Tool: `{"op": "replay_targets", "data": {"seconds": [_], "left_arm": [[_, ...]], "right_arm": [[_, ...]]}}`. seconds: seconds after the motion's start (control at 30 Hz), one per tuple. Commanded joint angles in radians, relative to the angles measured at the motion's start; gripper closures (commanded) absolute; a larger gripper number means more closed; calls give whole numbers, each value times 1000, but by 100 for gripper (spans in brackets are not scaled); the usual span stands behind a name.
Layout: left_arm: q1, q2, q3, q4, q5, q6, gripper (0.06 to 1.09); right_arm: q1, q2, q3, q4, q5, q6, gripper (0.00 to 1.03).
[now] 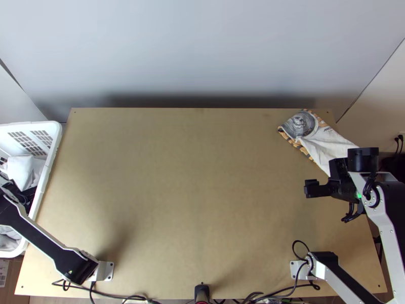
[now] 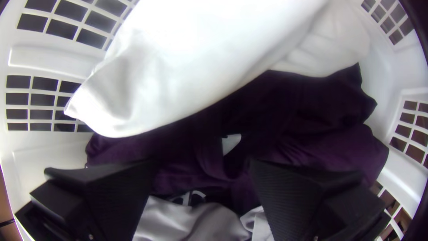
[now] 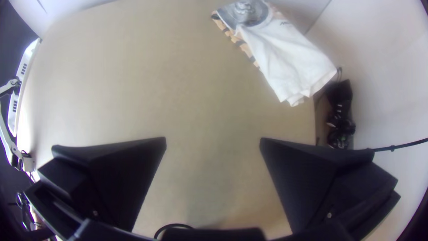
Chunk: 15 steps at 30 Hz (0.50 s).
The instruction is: Fold the t-shirt
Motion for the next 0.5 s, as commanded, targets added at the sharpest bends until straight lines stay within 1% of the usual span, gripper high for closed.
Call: {"op": "replay_targets", "data": {"seconds": [0.0,0.2,0.23,0.27,0.3,0.33,0.37,0.4,0.43,0.47], "left_arm": [[41,2,68,-3,1,0,11],[47,24,99,-10,-1,10,11],[47,27,99,-14,-1,10,12],[47,30,97,-17,-1,8,18],[49,34,99,-16,-1,6,29],[50,39,99,-16,1,8,44],[53,45,97,-8,1,11,64],[55,53,99,1,12,36,85],[53,64,99,-2,48,77,106],[50,71,94,-11,53,88,105]], "right_arm": [[-3,-6,-7,-3,-10,4,5],[-3,-10,-5,-7,-18,4,5],[-3,-10,-5,-8,-18,4,5],[-3,-11,-5,-10,-18,4,5],[-3,-11,-7,-10,-18,4,5],[-5,-13,-7,-10,-18,4,5],[-5,-13,-5,-11,-18,4,5],[-5,-13,-4,-11,-18,4,5],[-5,-13,-1,-11,-18,4,5],[-5,-13,1,-11,-18,4,5]]}}
